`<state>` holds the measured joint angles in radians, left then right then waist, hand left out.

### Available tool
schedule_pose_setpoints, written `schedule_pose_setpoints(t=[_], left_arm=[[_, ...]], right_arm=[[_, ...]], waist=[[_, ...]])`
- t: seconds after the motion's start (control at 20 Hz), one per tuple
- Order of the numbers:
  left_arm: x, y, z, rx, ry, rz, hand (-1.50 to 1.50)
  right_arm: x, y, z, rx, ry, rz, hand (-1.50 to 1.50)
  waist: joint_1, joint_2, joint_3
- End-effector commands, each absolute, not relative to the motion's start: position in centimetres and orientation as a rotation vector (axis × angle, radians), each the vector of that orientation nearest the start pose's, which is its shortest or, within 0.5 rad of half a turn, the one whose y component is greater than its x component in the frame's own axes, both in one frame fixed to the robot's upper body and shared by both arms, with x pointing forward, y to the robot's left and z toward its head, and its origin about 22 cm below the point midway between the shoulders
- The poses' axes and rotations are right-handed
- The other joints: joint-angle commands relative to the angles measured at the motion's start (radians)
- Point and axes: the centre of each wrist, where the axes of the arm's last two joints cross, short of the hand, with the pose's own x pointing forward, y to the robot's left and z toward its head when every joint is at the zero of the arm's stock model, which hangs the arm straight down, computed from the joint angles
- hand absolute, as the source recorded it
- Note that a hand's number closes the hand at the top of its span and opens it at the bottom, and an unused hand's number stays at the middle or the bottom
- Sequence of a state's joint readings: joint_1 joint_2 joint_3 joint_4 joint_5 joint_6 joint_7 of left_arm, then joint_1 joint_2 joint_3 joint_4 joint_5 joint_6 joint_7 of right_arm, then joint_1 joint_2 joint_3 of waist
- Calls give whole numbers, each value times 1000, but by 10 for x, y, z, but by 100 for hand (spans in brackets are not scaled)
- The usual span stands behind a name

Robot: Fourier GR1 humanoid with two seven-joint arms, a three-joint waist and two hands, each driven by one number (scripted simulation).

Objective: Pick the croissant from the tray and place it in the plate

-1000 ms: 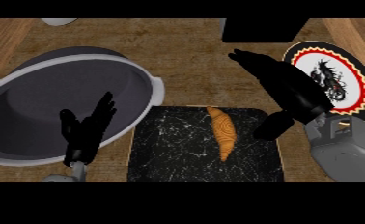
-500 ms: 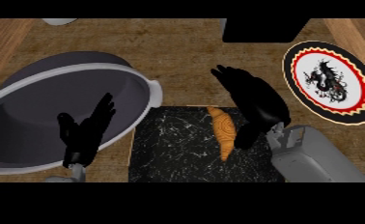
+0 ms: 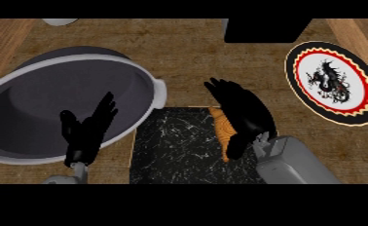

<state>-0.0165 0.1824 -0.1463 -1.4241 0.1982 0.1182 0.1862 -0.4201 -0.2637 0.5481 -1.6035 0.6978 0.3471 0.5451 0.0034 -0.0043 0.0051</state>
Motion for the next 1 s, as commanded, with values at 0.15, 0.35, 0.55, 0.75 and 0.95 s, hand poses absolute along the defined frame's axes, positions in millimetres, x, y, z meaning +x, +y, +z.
schedule_pose_setpoints(t=[0.15, 0.35, 0.55, 0.75, 0.95], left_arm=[[248, 258, -28, 19, -1180, -6, 0], [232, 242, -60, -1, -1181, -1, 0], [230, 241, -29, 25, -1195, -13, 0], [236, 243, -30, -4, -1189, -10, 0], [234, 235, -43, 6, -1186, -13, 0]], right_arm=[[259, -110, 58, -737, -1199, 1411, -150], [279, -124, 60, -765, -1156, 1419, -150], [288, -120, 43, -760, -1145, 1424, -150], [296, -119, 26, -736, -1110, 1459, -150], [300, -131, 28, -739, -1102, 1489, -150]], waist=[[-5, 5, -5], [-3, 5, -6], [2, 4, -5], [3, 6, -5], [-1, 5, -5]])
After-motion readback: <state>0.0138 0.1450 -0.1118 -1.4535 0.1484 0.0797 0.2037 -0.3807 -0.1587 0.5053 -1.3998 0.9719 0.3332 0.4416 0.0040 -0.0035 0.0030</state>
